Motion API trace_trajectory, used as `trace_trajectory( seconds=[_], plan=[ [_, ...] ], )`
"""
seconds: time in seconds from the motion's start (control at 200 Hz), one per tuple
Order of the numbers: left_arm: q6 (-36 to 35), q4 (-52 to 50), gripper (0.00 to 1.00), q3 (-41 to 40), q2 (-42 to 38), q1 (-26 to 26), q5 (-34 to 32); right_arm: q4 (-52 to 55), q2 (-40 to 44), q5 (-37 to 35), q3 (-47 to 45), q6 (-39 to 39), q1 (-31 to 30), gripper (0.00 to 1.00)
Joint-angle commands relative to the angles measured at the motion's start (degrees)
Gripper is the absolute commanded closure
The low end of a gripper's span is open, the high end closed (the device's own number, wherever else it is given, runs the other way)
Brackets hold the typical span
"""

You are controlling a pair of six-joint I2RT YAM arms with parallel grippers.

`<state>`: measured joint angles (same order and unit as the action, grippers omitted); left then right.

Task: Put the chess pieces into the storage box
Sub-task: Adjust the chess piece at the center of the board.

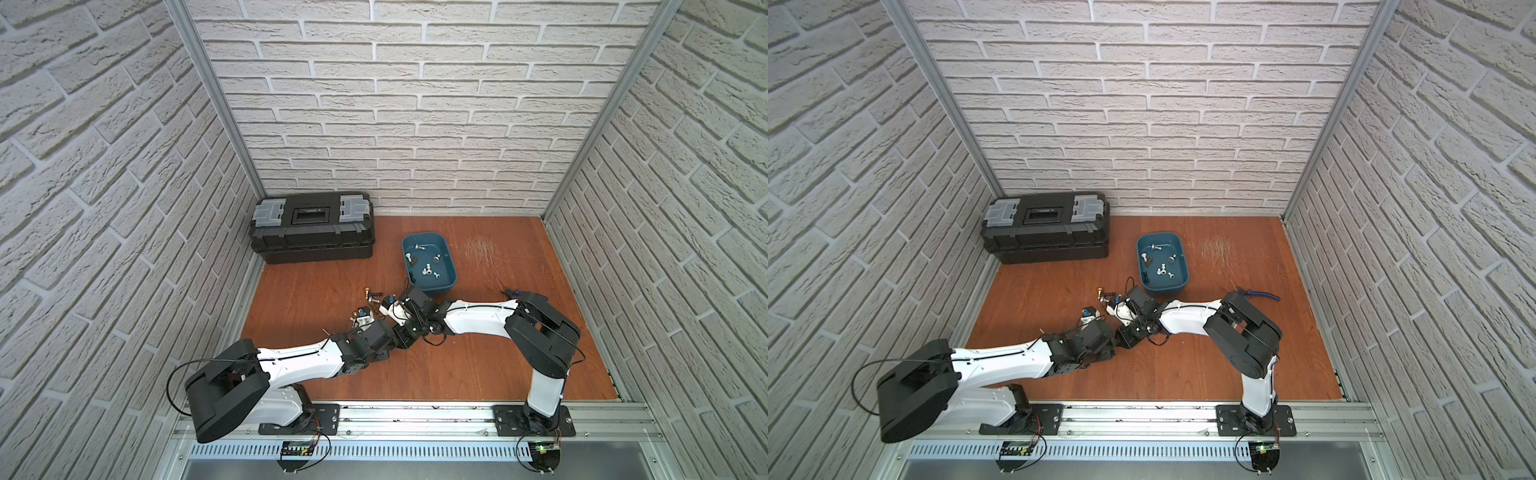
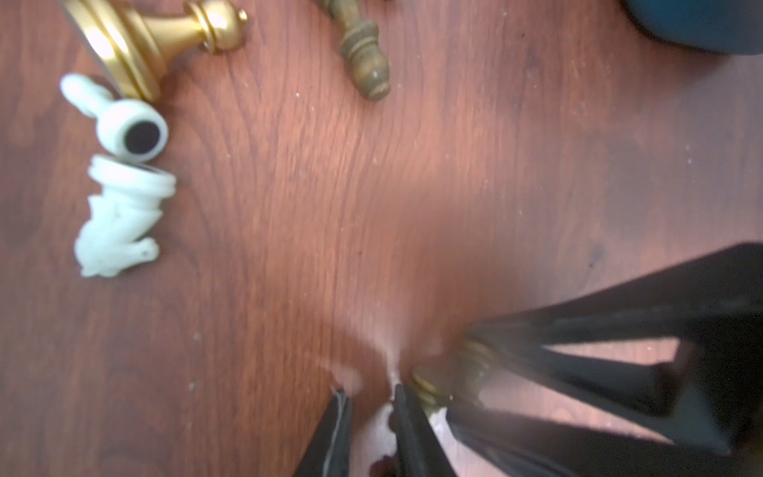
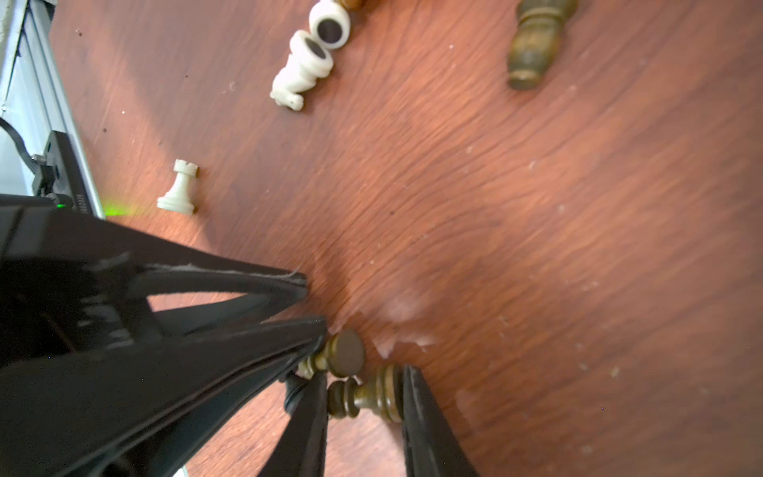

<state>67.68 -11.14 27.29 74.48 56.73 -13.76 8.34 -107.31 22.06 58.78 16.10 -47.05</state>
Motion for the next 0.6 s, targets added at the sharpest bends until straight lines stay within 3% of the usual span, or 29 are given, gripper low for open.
trace_trajectory(
  seconds=[0.0,0.135,0.4,0.595],
  plan=[
    [0.7,-10.2,0.75,-3.6,3.6,1.1,4.6,8.2,-2.3,-7.6,-2.4,0.9,1.1,0.98],
    [0.7,-9.5,0.75,-3.0,5.5,1.4,4.5,9.3,-1.8,-10.2,-2.7,1.6,1.1,0.98],
    [1.4,-8.7,0.75,-3.3,7.5,1.8,4.5,14.8,2.0,-22.7,-1.8,1.5,0.2,0.98],
    [1.4,-9.2,0.75,-2.3,6.5,1.9,3.4,12.9,7.1,-18.5,-2.1,1.6,0.0,0.98]
  ],
)
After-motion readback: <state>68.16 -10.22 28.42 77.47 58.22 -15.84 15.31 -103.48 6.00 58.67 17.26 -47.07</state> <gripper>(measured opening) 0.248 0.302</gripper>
